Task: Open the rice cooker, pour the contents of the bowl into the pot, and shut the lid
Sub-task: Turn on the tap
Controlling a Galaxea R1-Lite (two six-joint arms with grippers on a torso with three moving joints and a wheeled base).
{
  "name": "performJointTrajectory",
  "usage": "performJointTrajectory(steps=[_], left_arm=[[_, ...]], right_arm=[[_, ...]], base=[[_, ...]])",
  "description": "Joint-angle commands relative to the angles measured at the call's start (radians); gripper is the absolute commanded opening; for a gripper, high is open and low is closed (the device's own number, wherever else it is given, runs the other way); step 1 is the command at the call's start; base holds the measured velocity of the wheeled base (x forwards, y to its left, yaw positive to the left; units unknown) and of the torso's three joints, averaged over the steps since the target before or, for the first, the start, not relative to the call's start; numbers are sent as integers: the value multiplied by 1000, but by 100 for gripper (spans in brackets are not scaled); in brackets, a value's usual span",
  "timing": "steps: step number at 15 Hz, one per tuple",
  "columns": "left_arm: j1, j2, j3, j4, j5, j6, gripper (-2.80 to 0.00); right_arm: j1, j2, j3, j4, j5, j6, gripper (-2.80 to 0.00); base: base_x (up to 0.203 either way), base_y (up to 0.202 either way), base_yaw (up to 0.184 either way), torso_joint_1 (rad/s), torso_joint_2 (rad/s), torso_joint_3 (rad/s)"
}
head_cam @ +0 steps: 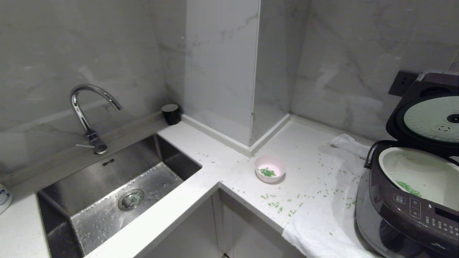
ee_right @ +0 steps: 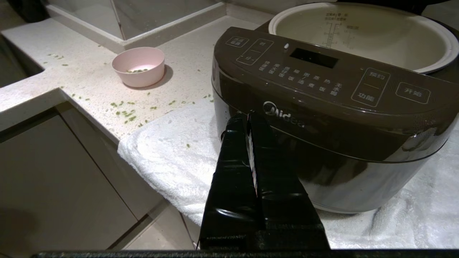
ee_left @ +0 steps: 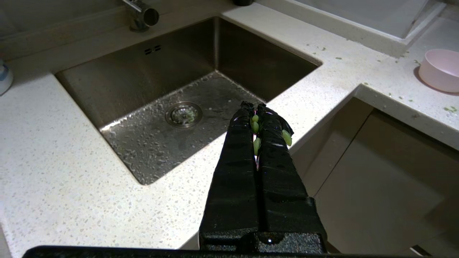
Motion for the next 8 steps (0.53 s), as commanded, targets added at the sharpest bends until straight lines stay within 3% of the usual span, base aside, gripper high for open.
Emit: performJointTrajectory(steps=[1,3,8], left_arm=[[0,0,0,0,0,0,-280],[0,1,0,0,0,0,-280],[0,0,0,0,0,0,-280]], right_arm=[[0,0,0,0,0,0,-280],[0,0,0,0,0,1,-280],[0,0,0,-1,0,3,-280]], base=[[0,0,0,0,0,0],[62,37,-6,-12,1,0],[191,34,1,3,3,1]])
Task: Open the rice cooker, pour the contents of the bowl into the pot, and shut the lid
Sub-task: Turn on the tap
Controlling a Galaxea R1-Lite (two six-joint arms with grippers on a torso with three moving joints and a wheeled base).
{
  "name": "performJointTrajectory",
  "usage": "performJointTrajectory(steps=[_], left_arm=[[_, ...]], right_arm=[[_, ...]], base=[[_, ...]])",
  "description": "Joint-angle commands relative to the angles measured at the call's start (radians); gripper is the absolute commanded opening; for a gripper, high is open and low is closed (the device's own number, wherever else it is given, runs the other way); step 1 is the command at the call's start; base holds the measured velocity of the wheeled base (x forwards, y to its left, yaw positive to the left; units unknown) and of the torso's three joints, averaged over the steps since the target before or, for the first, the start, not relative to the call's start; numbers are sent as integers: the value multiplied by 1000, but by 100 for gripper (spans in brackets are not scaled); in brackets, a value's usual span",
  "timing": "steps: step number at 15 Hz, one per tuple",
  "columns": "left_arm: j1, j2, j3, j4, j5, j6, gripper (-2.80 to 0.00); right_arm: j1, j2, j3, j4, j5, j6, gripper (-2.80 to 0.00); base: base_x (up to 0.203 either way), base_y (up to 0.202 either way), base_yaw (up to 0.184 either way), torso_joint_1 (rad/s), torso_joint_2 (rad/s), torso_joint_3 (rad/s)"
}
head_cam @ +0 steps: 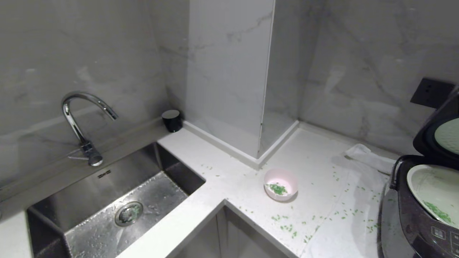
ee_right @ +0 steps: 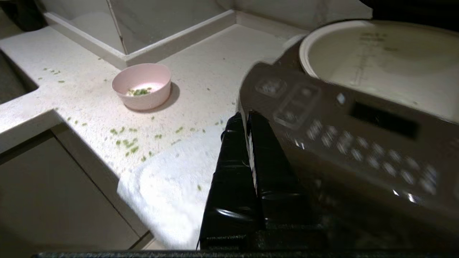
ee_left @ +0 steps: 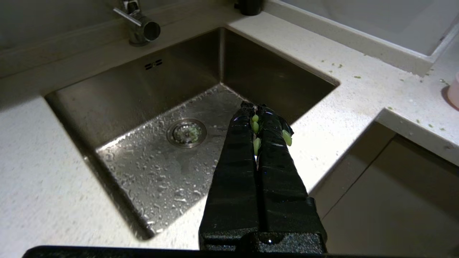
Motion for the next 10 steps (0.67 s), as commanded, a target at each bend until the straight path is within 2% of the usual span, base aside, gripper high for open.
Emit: performJointTrajectory(steps=[1,2,10], left_arm=[[0,1,0,1,1,0,-280],[0,0,0,1,1,0,-280],[0,0,0,1,1,-1,-280]], right_arm=[[0,0,0,0,0,0,-280],[0,0,0,1,0,0,-280],[0,0,0,0,0,-2,-280]], base=[[177,0,7,8,2,3],[117,0,1,18,11,-2],[0,0,0,0,0,0]])
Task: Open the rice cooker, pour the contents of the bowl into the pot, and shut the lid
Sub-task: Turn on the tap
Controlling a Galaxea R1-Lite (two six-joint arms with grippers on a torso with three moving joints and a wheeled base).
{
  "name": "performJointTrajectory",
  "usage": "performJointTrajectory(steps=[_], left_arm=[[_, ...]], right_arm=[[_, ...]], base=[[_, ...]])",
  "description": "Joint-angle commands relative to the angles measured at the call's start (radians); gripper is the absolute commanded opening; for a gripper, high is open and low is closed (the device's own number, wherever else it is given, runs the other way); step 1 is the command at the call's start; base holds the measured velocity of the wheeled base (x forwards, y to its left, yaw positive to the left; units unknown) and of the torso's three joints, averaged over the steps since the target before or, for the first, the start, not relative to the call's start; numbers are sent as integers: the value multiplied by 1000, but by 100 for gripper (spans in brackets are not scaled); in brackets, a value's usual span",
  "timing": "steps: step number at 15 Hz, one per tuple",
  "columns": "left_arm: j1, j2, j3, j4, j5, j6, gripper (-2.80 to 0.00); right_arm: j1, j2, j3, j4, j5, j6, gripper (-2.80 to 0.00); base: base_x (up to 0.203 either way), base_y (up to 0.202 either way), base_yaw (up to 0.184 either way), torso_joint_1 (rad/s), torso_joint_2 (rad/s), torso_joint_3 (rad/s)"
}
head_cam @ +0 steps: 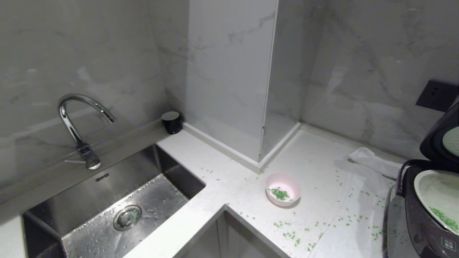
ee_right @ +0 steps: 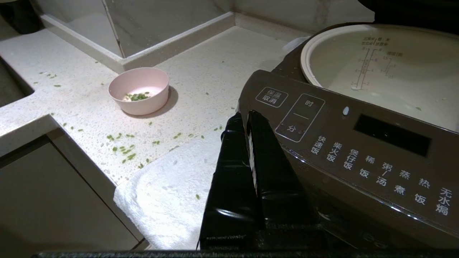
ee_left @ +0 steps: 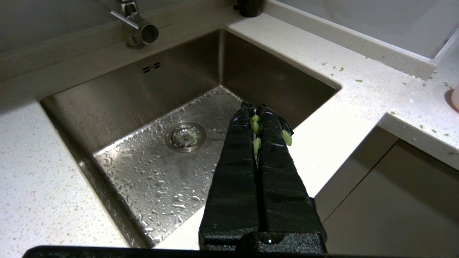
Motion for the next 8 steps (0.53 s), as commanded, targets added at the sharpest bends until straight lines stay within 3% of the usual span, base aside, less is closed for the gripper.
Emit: performJointTrajectory(steps=[1,4,8], left_arm=[[2,0,0,0,2,-2,-280],[6,37,-72,2,10,-8,-280],[23,391,-340,-42,14,-142,-280]], right_arm=[[0,-2,0,2,0,0,-280],[0,-2,0,1,0,0,-280],[0,-2,0,1,0,0,-280]], base=[[0,0,0,0,0,0],[0,0,0,0,0,0],[0,0,0,0,0,0]])
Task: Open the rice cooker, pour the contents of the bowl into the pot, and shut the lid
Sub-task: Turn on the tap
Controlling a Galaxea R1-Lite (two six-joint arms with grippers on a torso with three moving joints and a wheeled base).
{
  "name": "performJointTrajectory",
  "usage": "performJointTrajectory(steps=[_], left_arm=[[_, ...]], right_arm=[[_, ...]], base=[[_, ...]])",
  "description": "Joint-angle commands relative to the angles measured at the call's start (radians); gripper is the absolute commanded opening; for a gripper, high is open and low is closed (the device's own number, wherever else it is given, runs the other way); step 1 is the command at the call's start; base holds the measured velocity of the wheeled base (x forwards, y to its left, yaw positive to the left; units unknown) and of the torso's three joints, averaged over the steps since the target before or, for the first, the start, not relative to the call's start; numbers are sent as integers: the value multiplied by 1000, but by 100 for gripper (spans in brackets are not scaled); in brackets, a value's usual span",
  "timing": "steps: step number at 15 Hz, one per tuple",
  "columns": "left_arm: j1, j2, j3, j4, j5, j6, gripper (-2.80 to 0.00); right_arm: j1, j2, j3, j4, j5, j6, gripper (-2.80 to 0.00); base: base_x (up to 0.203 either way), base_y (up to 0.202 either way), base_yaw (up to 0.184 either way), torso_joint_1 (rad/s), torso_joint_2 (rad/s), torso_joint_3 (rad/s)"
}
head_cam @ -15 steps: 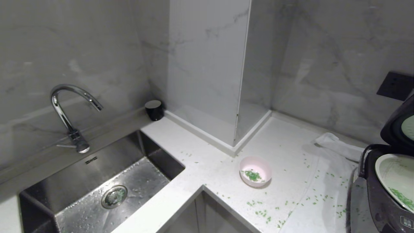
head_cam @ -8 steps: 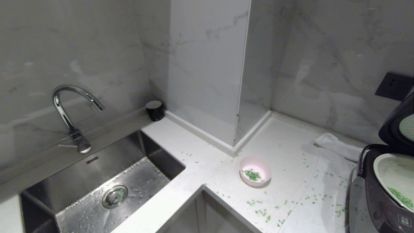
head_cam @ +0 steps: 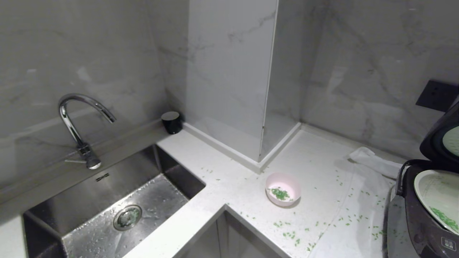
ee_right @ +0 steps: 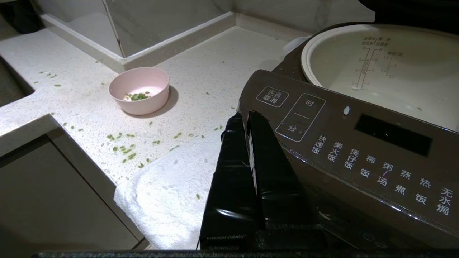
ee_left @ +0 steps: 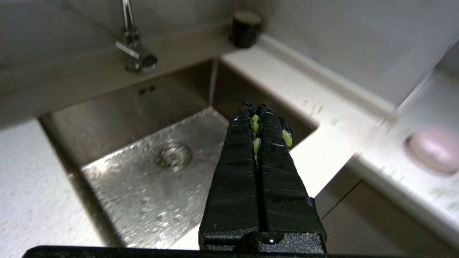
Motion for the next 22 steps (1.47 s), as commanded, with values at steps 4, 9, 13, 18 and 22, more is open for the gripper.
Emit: performJointTrajectory(steps=[4,9,13,18,22], left_arm=[[42,559,-316,-52,23,-122,-280],[64,967,-375,-82,151,-247,-280],[86,1295,-489,-83,239,-415,-280],[176,1576,-690,-87,271,-475,-280],[238,1702,-809,-84,273,-467,0]], right_arm=[[0,0,0,0,0,0,-280],[0,-2,0,1,0,0,-280],[0,0,0,0,0,0,-280],[0,0,0,1,0,0,-280],[0,-2,0,1,0,0,-280]], base=[[0,0,0,0,0,0],[0,0,0,0,0,0],[0,0,0,0,0,0],[0,0,0,0,0,0],[0,0,0,0,0,0]])
